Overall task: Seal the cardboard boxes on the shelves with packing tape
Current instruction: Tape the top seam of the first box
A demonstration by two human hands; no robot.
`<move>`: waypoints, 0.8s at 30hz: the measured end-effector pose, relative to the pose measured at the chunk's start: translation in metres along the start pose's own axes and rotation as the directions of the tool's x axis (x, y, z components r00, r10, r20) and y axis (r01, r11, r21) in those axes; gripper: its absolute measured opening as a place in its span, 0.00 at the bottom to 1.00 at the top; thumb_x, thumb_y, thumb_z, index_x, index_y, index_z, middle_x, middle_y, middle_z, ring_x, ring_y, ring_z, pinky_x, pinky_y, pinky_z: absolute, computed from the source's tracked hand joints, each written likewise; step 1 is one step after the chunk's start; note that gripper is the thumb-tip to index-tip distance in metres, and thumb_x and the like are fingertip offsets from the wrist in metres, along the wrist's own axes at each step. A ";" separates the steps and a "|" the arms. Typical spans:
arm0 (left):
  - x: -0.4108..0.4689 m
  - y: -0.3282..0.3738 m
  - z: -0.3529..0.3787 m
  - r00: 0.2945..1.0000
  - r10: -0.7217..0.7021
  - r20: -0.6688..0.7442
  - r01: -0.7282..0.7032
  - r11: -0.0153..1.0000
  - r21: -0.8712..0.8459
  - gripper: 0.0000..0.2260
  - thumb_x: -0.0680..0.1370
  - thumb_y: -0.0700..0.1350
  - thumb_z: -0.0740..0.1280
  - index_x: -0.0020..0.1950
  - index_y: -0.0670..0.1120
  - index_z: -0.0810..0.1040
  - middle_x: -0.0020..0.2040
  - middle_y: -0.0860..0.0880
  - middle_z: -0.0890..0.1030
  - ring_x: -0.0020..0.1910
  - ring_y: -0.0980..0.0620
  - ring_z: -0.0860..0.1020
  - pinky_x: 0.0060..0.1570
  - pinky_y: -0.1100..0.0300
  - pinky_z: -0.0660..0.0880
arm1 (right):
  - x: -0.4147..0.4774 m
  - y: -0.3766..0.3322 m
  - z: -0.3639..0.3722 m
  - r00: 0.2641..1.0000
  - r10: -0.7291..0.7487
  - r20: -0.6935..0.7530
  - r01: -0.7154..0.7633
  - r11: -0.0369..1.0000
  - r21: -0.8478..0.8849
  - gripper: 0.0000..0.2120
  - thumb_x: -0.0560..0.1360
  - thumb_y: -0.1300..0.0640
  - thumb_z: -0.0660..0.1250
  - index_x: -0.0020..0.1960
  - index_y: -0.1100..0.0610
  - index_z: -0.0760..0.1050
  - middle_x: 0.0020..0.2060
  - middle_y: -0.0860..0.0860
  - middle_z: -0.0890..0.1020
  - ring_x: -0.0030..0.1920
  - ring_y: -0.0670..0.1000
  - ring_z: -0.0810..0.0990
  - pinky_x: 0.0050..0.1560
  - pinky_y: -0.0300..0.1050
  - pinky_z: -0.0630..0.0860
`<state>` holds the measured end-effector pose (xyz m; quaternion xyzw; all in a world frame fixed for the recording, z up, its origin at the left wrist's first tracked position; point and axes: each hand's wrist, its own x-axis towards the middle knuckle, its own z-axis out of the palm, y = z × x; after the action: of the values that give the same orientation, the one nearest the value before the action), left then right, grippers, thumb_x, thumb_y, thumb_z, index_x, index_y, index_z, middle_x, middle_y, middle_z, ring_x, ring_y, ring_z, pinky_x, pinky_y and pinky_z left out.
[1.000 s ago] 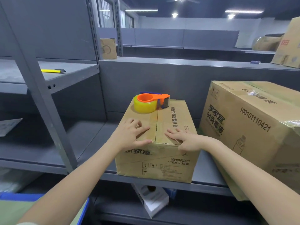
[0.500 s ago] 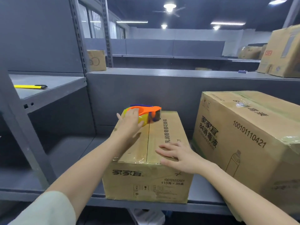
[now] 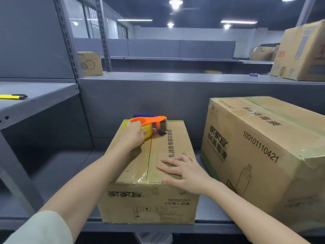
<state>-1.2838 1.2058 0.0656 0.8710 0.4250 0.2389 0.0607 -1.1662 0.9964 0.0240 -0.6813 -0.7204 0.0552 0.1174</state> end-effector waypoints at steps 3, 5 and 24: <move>-0.013 0.006 -0.014 0.999 0.020 -0.032 -0.024 0.988 -0.153 0.10 0.79 0.48 0.61 0.46 0.41 0.70 0.47 0.43 0.76 0.45 0.44 0.74 0.42 0.52 0.70 | -0.001 -0.002 0.000 1.000 0.002 -0.011 -0.002 1.000 0.008 0.26 0.75 0.31 0.45 0.70 0.34 0.60 0.72 0.34 0.60 0.61 0.40 0.56 0.65 0.42 0.49; -0.024 0.011 -0.025 1.000 0.014 -0.006 -0.016 0.940 -0.342 0.09 0.79 0.46 0.62 0.52 0.41 0.74 0.47 0.44 0.77 0.45 0.46 0.75 0.42 0.54 0.70 | -0.002 -0.003 -0.003 1.000 0.006 -0.028 -0.004 0.999 0.045 0.22 0.79 0.38 0.48 0.71 0.40 0.62 0.71 0.37 0.63 0.61 0.40 0.58 0.66 0.43 0.52; -0.116 0.055 -0.035 0.876 0.233 0.423 0.459 -0.133 -0.878 0.16 0.77 0.43 0.52 0.52 0.43 0.79 0.41 0.44 0.83 0.39 0.48 0.80 0.42 0.55 0.76 | -0.014 -0.036 -0.082 0.846 0.089 -0.526 0.076 0.956 0.283 0.36 0.64 0.64 0.73 0.69 0.54 0.65 0.57 0.50 0.77 0.55 0.51 0.75 0.56 0.45 0.73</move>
<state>-1.3224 1.0783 0.0712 0.5077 0.1493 0.2574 0.8085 -1.1804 0.9731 0.1104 -0.6470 -0.6407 -0.0296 0.4123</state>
